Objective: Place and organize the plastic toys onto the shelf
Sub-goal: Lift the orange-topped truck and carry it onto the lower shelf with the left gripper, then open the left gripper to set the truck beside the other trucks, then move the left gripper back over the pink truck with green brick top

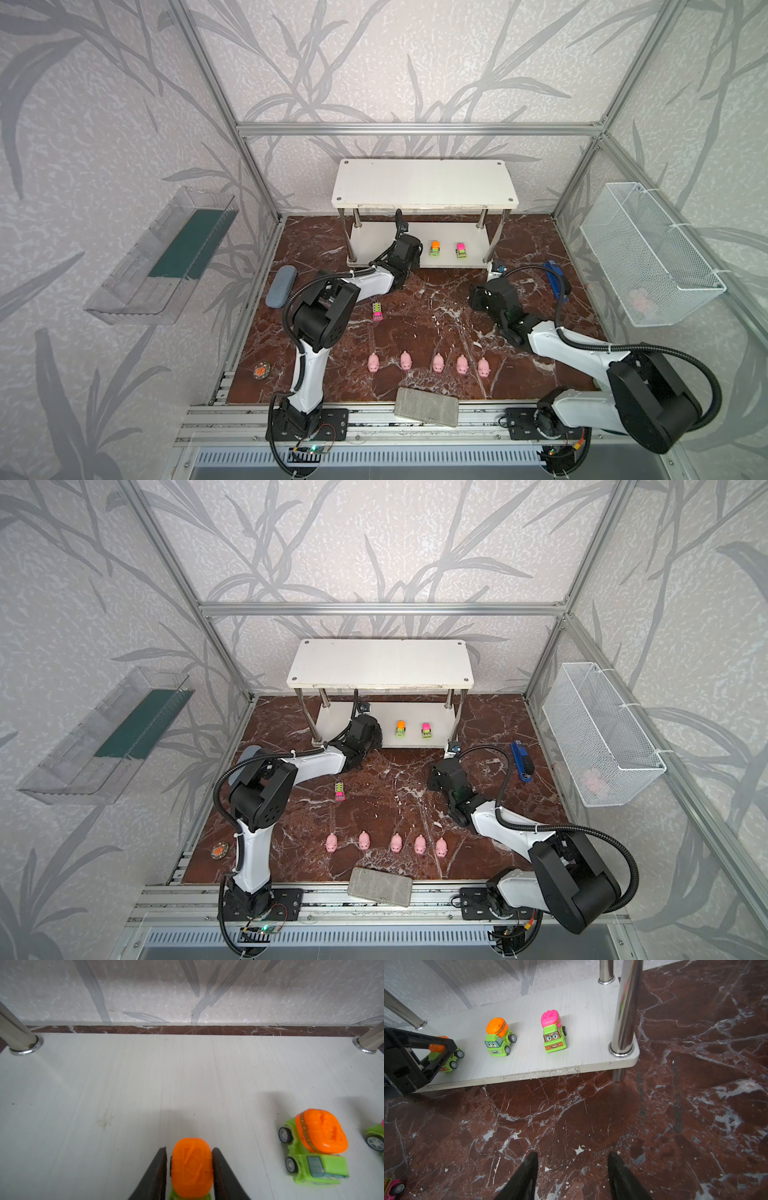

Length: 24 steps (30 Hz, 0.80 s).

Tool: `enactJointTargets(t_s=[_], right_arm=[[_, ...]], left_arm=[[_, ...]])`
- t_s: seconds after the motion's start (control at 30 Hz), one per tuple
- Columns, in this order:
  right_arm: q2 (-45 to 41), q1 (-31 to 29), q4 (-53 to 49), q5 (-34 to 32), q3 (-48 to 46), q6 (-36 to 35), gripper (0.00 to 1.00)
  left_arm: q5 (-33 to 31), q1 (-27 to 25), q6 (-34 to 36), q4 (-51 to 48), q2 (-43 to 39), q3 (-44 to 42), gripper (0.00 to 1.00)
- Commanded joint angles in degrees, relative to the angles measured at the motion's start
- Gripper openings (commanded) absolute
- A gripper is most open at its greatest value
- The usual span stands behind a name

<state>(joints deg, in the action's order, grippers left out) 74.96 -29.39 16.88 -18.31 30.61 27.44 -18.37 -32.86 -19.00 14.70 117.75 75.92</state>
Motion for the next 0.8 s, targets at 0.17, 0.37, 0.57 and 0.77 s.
enactJointTargets(t_s=[0.17,0.37,0.57,0.77], right_arm=[[0.9,0.4,1.2,0.1,-0.4,0.1,0.55],[1.4,0.3,1.6,0.6,-0.3,0.5,0.55],[1.7,0.4,1.8,0.7,-0.2,0.4,0.55],[1.9,0.3,1.9,0.7,-0.1,0.5,0.55]], left_arm=[[-0.2,0.2,-0.4,1.6,-1.4,0.1,0.49],[0.9,0.1,-0.9,3.4,-6.1,-2.7,0.65],[1.3,-0.6,-0.6,3.8,-11.1,-6.3,0.70],[0.0,-2.0,-2.9,3.3,-17.4,-12.6,0.72]])
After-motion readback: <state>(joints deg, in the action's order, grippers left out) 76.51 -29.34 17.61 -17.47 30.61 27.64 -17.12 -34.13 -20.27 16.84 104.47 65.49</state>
